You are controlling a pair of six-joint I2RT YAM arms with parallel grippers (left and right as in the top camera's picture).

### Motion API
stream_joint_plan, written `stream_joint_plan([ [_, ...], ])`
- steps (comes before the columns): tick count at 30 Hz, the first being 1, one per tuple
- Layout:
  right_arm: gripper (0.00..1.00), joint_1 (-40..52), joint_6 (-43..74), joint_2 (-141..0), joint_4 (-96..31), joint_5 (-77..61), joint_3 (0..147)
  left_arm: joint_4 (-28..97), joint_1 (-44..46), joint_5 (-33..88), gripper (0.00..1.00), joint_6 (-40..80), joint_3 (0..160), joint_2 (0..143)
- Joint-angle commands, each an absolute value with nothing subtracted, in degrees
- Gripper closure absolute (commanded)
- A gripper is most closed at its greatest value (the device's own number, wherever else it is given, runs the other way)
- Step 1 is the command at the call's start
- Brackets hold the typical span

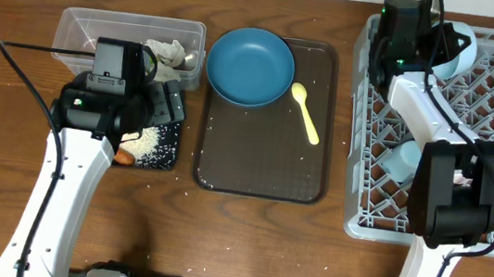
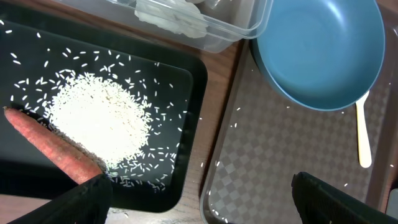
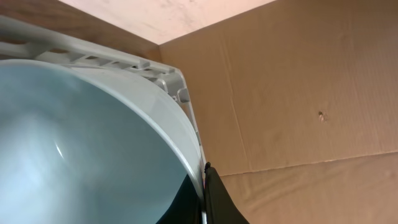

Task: Sort waste into correct bins and load items into the dishwasher rack
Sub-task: 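Carry the bowl right and place it upside down in the rack, then move the right gripper to the blue plate and grasp its rim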

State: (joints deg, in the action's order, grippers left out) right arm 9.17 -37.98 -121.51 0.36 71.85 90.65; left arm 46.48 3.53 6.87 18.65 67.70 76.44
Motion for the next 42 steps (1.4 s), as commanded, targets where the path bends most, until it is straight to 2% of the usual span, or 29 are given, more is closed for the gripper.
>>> stream_joint_plan([
  [1,0.99,10.76,-38.76,-121.89,-2.13,71.92,90.98,46.68,3.29,6.37,0.05,18.76,68.47,76.84],
  [6,0.99,12.29,-35.75,-121.89,-9.78,66.46,90.96,46.7,3.29,6.37,0.05,18.76,68.47,76.84],
  [13,0.98,13.08,-34.79,-121.86,-11.6,66.26,90.96,46.68,3.29,6.37,0.05,18.76,68.47,76.84],
  [17,0.81,15.29,-34.79,-121.86,-11.6,66.22,90.96,46.68,3.29,6.37,0.05,18.76,68.47,76.84],
  [22,0.65,18.57,-34.79,-121.86,-11.6,66.22,90.96,46.68,3.29,6.37,0.05,18.76,68.47,76.84],
  [26,0.45,20.49,-34.79,-121.86,-11.51,66.17,90.96,46.68,3.29,6.37,0.05,18.76,68.47,76.84],
  [36,0.17,23.0,-34.7,-120.09,-5.96,65.34,91.07,46.68,3.29,6.37,0.05,18.76,68.47,76.84],
  [39,0.09,24.25,-31.35,-117.25,-4.93,59.29,91.07,46.7,3.29,6.37,0.05,18.76,68.47,76.84],
  [42,0.03,25.56,-21.08,-113.34,-10.57,44.51,91.07,46.7,3.29,6.37,0.05,18.76,68.47,76.84],
])
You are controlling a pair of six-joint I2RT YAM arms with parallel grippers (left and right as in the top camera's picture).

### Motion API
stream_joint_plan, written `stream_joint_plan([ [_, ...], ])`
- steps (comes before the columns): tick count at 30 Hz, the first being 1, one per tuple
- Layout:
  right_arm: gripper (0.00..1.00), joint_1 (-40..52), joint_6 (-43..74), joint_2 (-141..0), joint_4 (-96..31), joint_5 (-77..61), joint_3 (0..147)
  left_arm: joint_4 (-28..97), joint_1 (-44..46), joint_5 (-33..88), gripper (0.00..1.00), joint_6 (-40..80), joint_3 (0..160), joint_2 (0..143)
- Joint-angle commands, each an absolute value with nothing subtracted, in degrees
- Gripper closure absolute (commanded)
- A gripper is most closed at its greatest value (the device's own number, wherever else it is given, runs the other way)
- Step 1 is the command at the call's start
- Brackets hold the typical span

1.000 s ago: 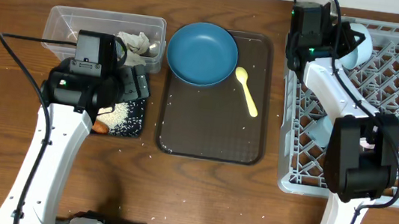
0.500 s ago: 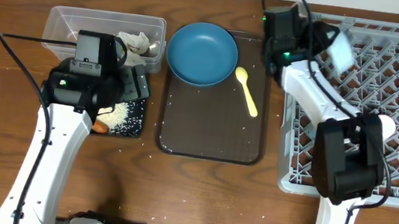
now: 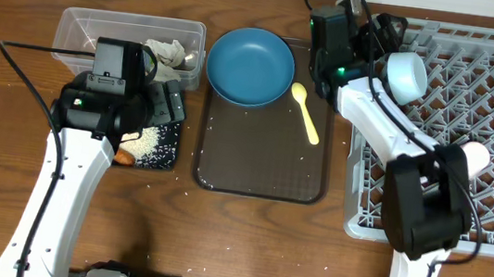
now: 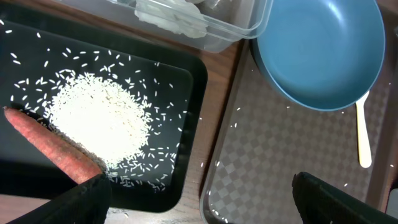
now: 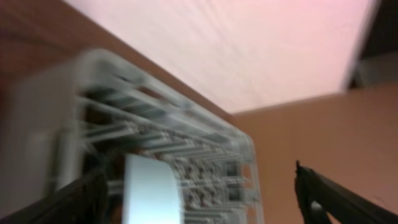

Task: Sort waste into correct bins and load items into the dishwasher rack
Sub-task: 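Move the right gripper to the blue plate and grasp its rim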

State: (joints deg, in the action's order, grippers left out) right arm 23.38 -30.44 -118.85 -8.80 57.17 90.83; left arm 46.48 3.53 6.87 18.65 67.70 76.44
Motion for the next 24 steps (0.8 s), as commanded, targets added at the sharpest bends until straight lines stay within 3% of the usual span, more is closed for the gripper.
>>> stream_joint_plan([
  [1,0.02,25.65,-15.49,-111.81,-13.06,37.63,91.07,46.68,3.29,6.37,0.05,18.76,68.47,76.84],
  [6,0.01,25.12,4.82,-107.22,-24.16,5.26,91.07,46.68,3.29,6.37,0.05,18.76,68.47,76.84],
  [9,0.02,25.15,14.55,-107.31,-25.06,-2.33,90.98,46.7,3.29,6.37,0.05,18.76,68.47,76.84],
  [14,0.24,25.17,26.3,-110.89,-24.69,-0.71,90.89,46.68,3.29,6.37,0.05,18.76,68.47,76.84],
  [24,0.34,25.21,35.33,-120.05,-25.52,1.23,90.89,46.68,3.29,6.37,0.05,18.76,68.47,76.84],
])
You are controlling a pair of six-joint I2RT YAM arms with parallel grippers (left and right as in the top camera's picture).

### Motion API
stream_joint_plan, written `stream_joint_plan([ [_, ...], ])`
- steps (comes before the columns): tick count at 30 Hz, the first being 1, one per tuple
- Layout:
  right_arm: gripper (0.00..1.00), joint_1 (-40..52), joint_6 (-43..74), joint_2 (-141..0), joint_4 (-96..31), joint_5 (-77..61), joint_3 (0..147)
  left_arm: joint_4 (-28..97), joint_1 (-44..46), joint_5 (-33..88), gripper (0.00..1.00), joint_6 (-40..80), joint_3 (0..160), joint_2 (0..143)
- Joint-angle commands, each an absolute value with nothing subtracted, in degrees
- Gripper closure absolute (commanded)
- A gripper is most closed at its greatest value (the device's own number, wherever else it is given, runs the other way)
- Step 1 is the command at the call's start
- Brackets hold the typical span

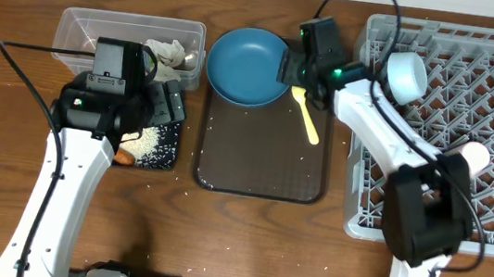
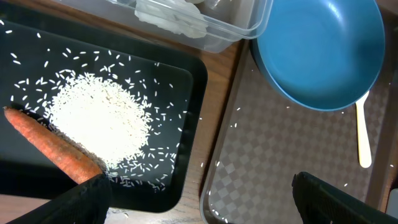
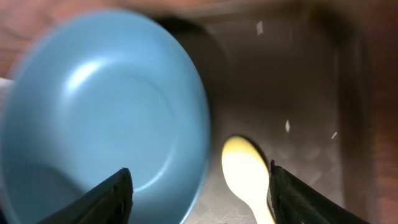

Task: Sort waste into correct bins and load items into the dishwasher rack
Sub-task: 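Move the right gripper to the blue plate and grasp its rim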

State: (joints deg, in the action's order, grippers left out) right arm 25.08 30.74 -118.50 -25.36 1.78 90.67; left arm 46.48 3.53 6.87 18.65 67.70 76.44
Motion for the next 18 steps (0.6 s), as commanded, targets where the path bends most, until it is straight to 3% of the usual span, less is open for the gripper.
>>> stream_joint_plan([
  [1,0.36,25.26,35.33,-120.36,-25.54,1.23,90.89,46.68,3.29,6.37,0.05,18.76,68.47,76.84],
  [9,0.59,25.32,36.4,-123.66,-25.19,0.97,90.89,46.68,3.29,6.37,0.05,18.76,68.47,76.84],
  [18,0.79,25.74,36.4,-125.08,-24.32,-0.3,90.89,46.68,3.29,6.37,0.05,18.76,68.47,76.84],
])
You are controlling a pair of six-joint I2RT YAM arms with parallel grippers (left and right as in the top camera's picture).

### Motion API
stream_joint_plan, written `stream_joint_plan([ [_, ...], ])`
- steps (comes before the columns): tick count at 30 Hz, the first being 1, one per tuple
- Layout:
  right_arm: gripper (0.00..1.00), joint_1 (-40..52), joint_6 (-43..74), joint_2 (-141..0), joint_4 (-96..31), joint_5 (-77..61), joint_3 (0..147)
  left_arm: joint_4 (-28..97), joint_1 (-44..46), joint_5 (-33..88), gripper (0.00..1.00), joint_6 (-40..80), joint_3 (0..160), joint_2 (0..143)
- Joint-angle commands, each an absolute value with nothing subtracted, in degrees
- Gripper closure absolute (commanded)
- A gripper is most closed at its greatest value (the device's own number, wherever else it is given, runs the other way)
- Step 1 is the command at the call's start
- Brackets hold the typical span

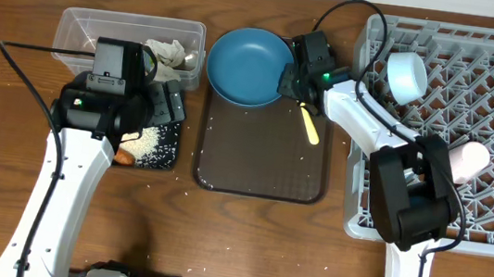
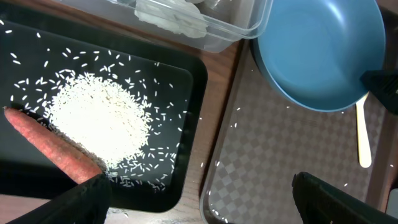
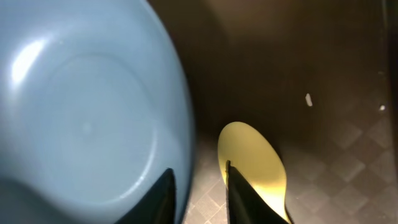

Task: Sort waste into correct bins and load items into the dishwasher rack
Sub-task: 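Move the right gripper to the blue plate and grasp its rim, then lift the blue plate and carry it right over the rack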

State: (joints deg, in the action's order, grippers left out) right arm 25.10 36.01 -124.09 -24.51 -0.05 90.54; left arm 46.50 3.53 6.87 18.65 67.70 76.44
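Note:
The blue plate (image 1: pixel 251 64) lies at the far end of the brown tray (image 1: pixel 258 163), with a yellow spoon (image 1: pixel 309 122) to its right. My right gripper (image 1: pixel 292 83) is low over the plate's right rim. In the right wrist view its gripper (image 3: pixel 198 190) is open but narrow: one finger is over the plate (image 3: pixel 81 112), the other over the spoon's bowl (image 3: pixel 255 162). The left gripper (image 2: pixel 199 202) hangs open over the edge between the black tray (image 2: pixel 186 93) and the brown tray. The plate (image 2: pixel 317 50) and spoon (image 2: pixel 362 134) also show there.
The grey dishwasher rack at the right holds a white bowl (image 1: pixel 406 75) and a pale cup (image 1: pixel 468 159). A clear bin (image 1: pixel 87 32) with crumpled paper stands far left. The black tray holds rice (image 2: pixel 99 118) and a carrot (image 2: pixel 50 149).
My right gripper has come down closer to the plate's right rim, and its jaws have narrowed from wide apart. The left arm, plate and spoon have not moved.
My right gripper was shut on the white bowl at the rack's far left corner. Then the bowl stood in the rack and the gripper was open, left of the rack. Then it was wide open over the plate and spoon. Now it is narrow at the plate's rim.

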Motion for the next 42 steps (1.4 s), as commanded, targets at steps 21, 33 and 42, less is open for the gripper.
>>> stream_joint_plan([
  [21,0.99,23.55,35.09,-123.31,-23.35,-6.48,91.07,46.7,3.29,6.37,0.05,18.76,68.47,76.84],
  [33,0.99,16.91,22.63,-99.98,-28.82,11.05,91.09,46.68,3.29,6.37,0.05,18.76,68.47,76.84],
  [42,0.99,10.92,22.02,-90.48,-32.8,47.0,91.07,46.7,3.29,6.37,0.05,18.76,68.47,76.84],
])
